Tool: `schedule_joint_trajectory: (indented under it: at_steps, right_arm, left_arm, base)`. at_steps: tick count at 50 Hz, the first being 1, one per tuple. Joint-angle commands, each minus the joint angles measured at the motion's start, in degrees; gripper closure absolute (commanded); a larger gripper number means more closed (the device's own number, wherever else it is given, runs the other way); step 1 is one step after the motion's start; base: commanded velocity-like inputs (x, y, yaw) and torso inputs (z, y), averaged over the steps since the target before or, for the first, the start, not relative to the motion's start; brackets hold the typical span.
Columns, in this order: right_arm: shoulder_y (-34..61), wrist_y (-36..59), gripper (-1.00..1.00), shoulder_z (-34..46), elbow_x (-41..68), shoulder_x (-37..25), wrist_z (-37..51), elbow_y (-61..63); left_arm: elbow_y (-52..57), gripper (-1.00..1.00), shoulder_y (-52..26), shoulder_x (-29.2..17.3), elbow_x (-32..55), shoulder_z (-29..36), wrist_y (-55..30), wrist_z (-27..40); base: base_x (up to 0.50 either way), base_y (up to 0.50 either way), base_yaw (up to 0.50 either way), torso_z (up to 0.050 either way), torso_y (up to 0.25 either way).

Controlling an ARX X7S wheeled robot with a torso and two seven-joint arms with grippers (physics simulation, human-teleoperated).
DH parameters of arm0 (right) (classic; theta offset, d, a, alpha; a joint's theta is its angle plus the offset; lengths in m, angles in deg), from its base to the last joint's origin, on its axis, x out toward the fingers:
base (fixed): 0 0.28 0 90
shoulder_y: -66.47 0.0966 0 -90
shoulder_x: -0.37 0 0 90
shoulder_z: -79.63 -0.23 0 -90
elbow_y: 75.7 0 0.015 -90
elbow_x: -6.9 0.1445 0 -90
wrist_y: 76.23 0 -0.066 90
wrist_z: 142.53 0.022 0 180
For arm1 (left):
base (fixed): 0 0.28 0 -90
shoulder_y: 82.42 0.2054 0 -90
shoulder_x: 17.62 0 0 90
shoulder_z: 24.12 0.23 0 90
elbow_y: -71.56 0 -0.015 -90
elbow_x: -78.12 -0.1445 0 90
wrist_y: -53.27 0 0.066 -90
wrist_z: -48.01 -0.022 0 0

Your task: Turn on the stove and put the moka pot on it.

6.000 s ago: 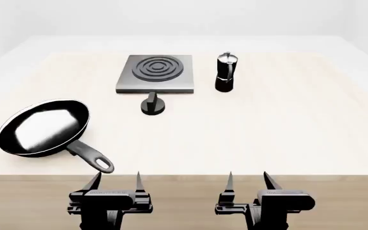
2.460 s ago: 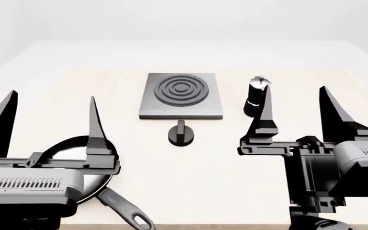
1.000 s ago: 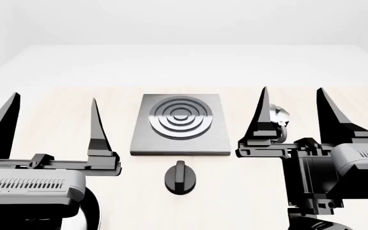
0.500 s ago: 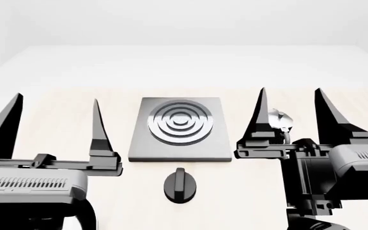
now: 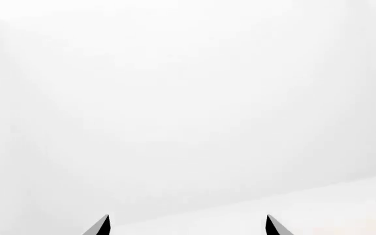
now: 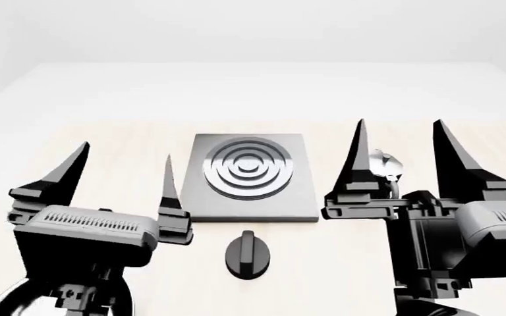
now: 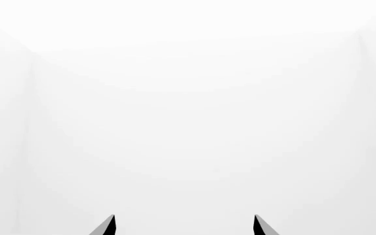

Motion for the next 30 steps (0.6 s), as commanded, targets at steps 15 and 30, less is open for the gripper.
schedule_joint_trajectory:
  at_steps: [15, 30]
  right_arm:
    - [0.25, -0.58, -1.00, 0.34, 0.94, -0.67, 0.80, -0.13]
    - [-0.11, -1.19, -1.00, 0.86, 1.01, -1.12, 1.17, -0.08]
  left_arm:
    - [-14.97, -1.00, -0.47, 2.70, 5.91, 2.80, 2.21, -4.37]
    - [-23.24, -1.00, -1.16, 4.69, 8.81, 6.04, 3.99, -7.75]
  base:
    - [0.00, 0.00, 0.00, 0.000, 0.000]
    - [0.00, 0.00, 0.00, 0.000, 0.000]
